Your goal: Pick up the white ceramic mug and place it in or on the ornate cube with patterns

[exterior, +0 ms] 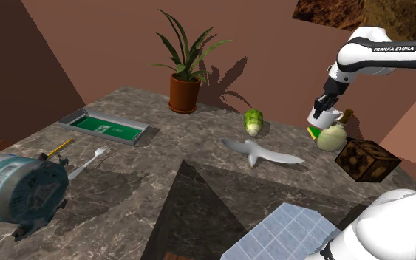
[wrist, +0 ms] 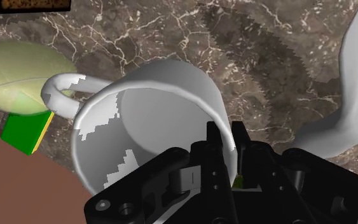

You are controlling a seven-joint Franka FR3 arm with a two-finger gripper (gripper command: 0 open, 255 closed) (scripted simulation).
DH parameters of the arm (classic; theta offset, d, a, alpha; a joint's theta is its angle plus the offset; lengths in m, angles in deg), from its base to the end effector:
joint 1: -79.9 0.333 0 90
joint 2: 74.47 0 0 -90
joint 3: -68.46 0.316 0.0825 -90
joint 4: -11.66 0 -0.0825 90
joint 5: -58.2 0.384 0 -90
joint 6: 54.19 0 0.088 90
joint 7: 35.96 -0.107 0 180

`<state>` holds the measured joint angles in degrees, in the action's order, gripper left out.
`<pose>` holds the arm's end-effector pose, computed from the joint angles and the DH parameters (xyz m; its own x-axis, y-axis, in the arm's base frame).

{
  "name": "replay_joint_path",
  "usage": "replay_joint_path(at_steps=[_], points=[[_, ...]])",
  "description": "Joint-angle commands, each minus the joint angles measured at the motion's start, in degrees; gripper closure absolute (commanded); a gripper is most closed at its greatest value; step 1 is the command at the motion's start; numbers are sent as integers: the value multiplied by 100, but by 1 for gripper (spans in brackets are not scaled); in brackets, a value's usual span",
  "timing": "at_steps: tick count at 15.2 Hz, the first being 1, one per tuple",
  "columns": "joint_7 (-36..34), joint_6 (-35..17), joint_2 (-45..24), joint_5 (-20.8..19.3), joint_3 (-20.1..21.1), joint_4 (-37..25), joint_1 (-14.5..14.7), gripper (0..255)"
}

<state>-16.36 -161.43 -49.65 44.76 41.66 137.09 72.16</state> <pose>0.3439 -0.2877 0.5451 0.9843 -0.1661 0.0605 -0.1698 -0.9835 0.0622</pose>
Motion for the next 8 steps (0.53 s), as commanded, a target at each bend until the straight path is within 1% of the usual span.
replay_joint_path(at_steps=[1, 2, 8], points=[[12, 153, 5, 14, 20, -147, 7, 255], [17, 223, 5, 21, 29, -217, 11, 255], [787, 321, 209, -221, -520, -256, -292, 255]])
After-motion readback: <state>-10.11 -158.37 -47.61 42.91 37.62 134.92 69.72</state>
